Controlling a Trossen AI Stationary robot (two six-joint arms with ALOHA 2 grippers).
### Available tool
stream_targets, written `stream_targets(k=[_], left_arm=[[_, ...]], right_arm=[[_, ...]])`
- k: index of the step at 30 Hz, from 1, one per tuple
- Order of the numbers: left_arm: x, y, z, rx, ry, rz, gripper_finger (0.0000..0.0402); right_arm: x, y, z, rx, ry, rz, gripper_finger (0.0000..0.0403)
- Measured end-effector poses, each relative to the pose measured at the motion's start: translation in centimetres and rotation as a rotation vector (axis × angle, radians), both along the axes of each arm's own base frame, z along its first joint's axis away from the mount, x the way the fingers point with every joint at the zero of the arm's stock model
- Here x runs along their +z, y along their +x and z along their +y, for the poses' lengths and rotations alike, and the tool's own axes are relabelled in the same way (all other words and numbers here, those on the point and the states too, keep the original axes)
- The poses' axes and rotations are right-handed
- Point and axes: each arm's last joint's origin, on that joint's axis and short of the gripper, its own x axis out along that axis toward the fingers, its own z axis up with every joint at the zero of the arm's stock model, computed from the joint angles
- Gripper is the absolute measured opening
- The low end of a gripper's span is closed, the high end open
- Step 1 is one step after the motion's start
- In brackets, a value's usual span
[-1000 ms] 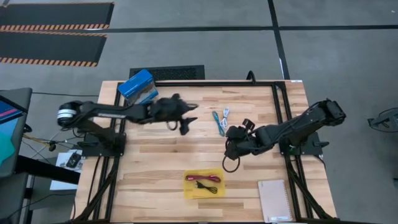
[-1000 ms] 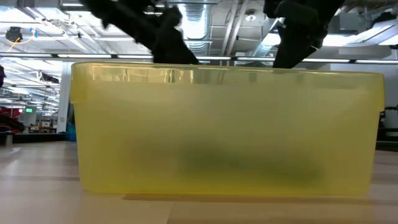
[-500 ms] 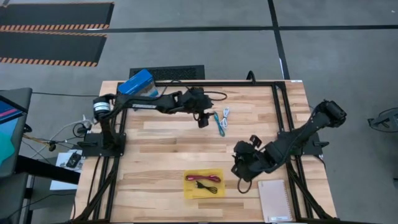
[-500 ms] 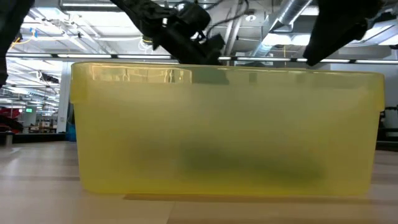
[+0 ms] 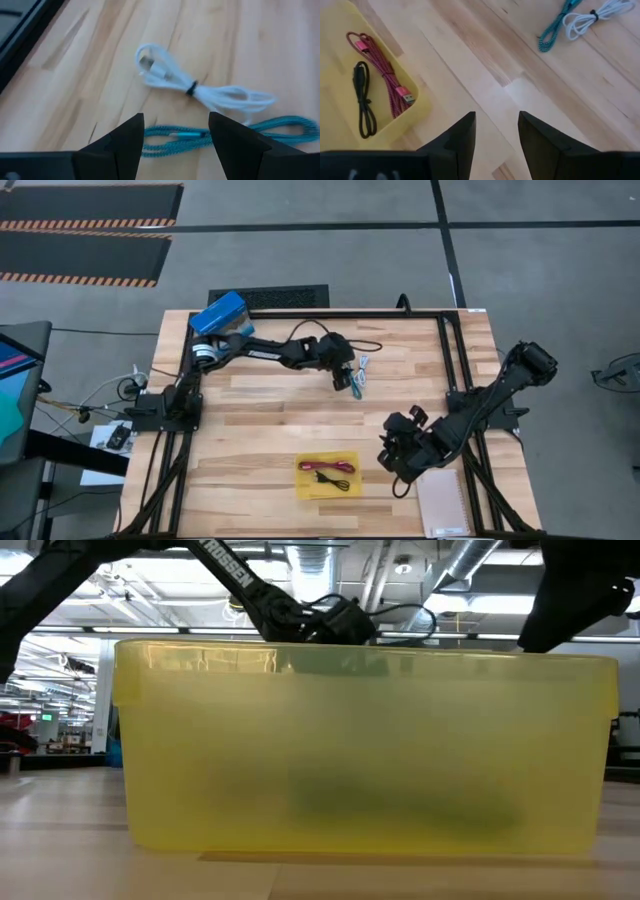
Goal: Pick and place USB-C Cables
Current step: Put the white charger cable into the yellow bin
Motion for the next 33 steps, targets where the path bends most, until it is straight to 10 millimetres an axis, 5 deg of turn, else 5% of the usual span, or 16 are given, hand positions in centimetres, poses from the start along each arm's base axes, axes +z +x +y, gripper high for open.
stream_targets(k=[21, 26, 33], left_arm=[[-1.4, -0.7, -3.8, 0.065, -0.098, 0.183, 0.0212], [0.0, 0.4, -5.2, 0.041, 0.009, 0.066, 0.0212], [1.9, 1.9, -4.4, 0.053, 0.125, -0.175, 0.0211]], right_arm=[[0.1, 0.2, 0.1, -0.001, 0.016, -0.022, 0.0162], [0.1, 0.2, 0.1, 0.004, 0.013, -0.019, 0.0162], [0.1, 0.1, 0.1, 0.02, -0.001, -0.008, 0.0157]])
